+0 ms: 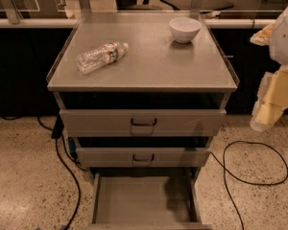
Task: Place water bottle into bottom drawer
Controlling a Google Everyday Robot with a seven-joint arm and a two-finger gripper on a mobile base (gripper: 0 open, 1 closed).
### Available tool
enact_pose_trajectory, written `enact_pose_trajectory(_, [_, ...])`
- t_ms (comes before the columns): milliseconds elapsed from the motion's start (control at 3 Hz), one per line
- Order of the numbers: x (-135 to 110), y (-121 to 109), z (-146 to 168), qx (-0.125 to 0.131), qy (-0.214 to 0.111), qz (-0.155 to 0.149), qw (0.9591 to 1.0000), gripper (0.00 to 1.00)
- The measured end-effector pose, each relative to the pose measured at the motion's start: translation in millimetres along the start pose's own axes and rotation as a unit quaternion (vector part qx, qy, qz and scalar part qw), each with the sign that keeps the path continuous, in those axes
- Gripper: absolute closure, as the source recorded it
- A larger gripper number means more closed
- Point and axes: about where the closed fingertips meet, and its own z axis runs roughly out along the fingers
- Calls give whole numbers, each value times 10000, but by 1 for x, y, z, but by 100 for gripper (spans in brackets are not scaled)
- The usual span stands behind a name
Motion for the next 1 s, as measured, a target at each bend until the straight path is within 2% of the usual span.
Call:
enact_pose_trajectory(333, [-24, -5, 12, -13, -101, -308, 9995, 0])
enact_pose_trajectory(667, [-59, -15, 33, -89, -283, -678, 9973, 0])
enact_pose_trajectory(1000, [-90, -34, 53, -74, -459, -1054, 9933, 0])
